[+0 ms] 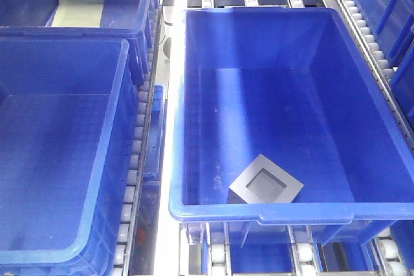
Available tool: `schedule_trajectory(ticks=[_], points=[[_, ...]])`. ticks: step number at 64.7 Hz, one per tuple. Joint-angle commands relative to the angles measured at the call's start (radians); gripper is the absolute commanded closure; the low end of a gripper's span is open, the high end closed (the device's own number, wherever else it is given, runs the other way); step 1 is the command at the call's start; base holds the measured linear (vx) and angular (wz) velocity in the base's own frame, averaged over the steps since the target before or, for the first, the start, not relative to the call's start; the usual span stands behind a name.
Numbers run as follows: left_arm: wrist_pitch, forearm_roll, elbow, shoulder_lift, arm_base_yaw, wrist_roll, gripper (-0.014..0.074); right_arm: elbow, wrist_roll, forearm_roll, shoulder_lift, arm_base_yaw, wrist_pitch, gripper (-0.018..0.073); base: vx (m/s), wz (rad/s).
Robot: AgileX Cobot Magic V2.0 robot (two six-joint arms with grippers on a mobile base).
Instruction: Sort gray base to blue bin
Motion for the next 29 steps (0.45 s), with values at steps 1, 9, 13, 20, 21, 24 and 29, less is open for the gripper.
schedule_trajectory(ticks=[1, 9, 13, 20, 21, 24, 29], points=[[-0.085, -0.006, 0.014, -0.011, 0.002, -0.01, 0.0603, 0.001, -0.007, -0.004, -0.008, -0.004, -0.076, 0.0564, 0.0, 0.0], [-0.085, -0.006, 0.014, -0.011, 0.002, -0.01, 0.0603, 0.001, -0.007, -0.004, -0.008, -0.004, -0.076, 0.0564, 0.0, 0.0], [-0.085, -0.006, 0.014, -0.011, 0.002, -0.01, 0.0603, 0.001, -0.007, -0.004, -0.008, -0.004, -0.076, 0.0564, 0.0, 0.0], [-0.085, -0.006, 0.014, -0.011, 0.002, -0.01, 0.0603, 0.001, -0.007, -0.004, -0.008, -0.004, -0.076, 0.0564, 0.0, 0.0], [-0.085, -0.006, 0.014, -0.011, 0.002, -0.01, 0.0603, 0.001, -0.007, -0.004, -0.008, -0.004, -0.076, 0.0564, 0.0, 0.0], [-0.085, -0.006, 0.014, -0.011, 0.002, -0.01, 0.0603, 0.001, -0.007, -0.004, -0.008, -0.004, -0.076, 0.0564, 0.0, 0.0], [-0.085, -0.006, 0.014, -0.011, 0.002, -0.01, 0.0603, 0.001, -0.007, -0.004, -0.008, -0.004, -0.076, 0.0564, 0.0, 0.0]])
